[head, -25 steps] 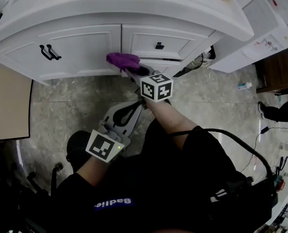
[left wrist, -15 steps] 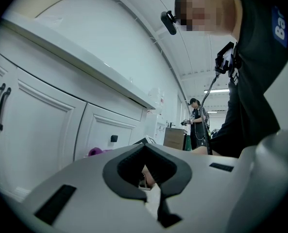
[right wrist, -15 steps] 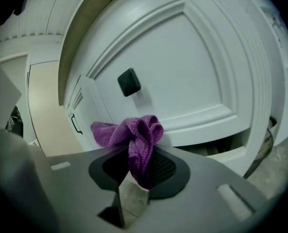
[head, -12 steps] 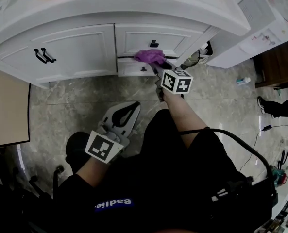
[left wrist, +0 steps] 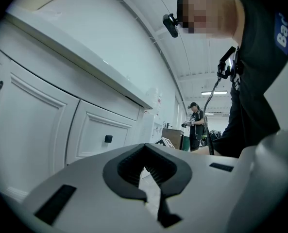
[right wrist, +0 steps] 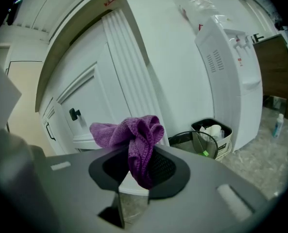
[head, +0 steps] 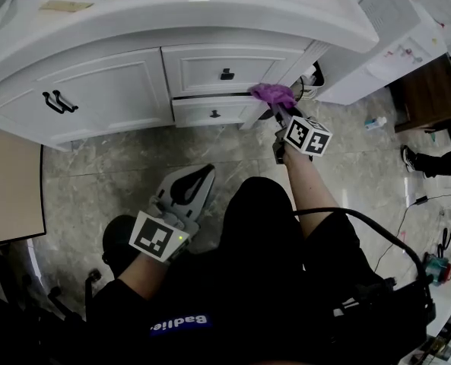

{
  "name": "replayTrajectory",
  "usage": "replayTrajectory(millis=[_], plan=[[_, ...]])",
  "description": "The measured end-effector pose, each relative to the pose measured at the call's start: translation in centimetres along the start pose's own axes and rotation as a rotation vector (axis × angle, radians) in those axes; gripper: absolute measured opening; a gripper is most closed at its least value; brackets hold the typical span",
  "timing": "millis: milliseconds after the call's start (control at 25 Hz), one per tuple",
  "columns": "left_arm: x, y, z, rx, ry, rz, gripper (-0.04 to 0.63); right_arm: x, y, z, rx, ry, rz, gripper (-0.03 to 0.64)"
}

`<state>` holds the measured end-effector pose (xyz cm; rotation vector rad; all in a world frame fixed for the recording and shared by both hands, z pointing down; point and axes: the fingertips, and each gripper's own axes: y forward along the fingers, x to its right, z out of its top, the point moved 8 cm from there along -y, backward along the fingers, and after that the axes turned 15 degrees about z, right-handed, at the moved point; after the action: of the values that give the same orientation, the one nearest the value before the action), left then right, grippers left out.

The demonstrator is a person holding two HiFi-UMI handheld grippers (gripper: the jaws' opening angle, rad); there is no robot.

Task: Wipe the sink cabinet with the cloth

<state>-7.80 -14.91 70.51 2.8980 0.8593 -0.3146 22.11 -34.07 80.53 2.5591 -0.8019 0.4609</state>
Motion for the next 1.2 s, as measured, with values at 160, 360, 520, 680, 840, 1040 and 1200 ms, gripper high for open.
replayTrajectory(millis=[160,360,520,680,840,1040,1200], plan=[[-0.3,0.1,0.3,0.015,-0.003,0.005,0.005,-1.0,-0.6,0.1,0.013,-0.01,0.028,0.086],[-1.3,-0.1,0.7,0.019,0.018,0.027,0.005,-6.5,-0.3,-0.9,0.017,-0.033,0.182,0.086],[-2.2,-0.9,2.8,-0.004,-0.021,0.072,0.005,-11.2,-0.6,-0.1,0.0,-0.061,0.251,0.086],[-2.0,-2.9,8.3,-0.025,-0.079,0.12,0.005,-17.8,-2.6,3.0,-0.132,-0.23,0.325,0.086],[-1.4,-5.5,15.9,-0.043,-0.121,0.187,0.005,-24.2,-5.2,8.0,-0.226,-0.277,0.391,0.086],[1.3,-8.9,27.0,-0.057,-0.129,0.213,0.005,-32.0,-9.0,15.6,-0.282,-0.247,0.436,0.087],[4.4,-11.8,35.8,-0.076,-0.131,0.211,0.005,-38.7,-13.1,22.3,-0.309,-0.268,0.475,0.087]])
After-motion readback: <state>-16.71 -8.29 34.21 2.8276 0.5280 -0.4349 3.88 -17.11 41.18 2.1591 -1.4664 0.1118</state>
